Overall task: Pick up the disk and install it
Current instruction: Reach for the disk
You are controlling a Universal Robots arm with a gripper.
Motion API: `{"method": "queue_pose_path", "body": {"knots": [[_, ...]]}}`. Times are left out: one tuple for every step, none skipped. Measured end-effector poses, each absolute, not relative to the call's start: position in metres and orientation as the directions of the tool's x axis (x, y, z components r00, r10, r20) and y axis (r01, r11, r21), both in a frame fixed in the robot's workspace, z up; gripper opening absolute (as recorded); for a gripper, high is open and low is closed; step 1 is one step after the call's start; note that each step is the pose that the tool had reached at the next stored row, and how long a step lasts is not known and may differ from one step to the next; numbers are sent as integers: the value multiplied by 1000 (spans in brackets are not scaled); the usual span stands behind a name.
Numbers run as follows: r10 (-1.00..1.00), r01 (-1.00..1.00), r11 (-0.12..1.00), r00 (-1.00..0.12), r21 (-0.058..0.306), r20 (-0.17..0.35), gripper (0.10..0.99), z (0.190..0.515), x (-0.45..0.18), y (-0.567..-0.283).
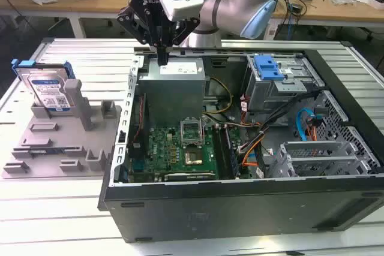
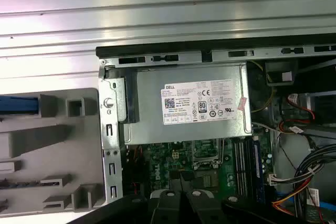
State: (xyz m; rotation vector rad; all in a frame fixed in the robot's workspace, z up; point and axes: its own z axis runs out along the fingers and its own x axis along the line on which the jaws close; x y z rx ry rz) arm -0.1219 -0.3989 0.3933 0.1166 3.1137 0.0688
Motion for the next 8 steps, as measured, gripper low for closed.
{"method": "queue_pose_path", "body": {"knots": [[75,74,996,-997,45,-23,106,393,-122,-399],[75,74,996,-997,45,-23,106,393,-122,-399],[75,74,996,-997,45,-23,106,393,-122,-399],[75,74,996,-997,45,-23,106,393,-122,-399],[75,74,996,-997,45,-23,106,393,-122,-399],[75,74,996,-997,45,-23,106,393,-122,-399],[75,74,996,-997,45,-23,106,393,-122,-399],[75,74,996,-997,45,-22,106,393,-123,-399]]}}
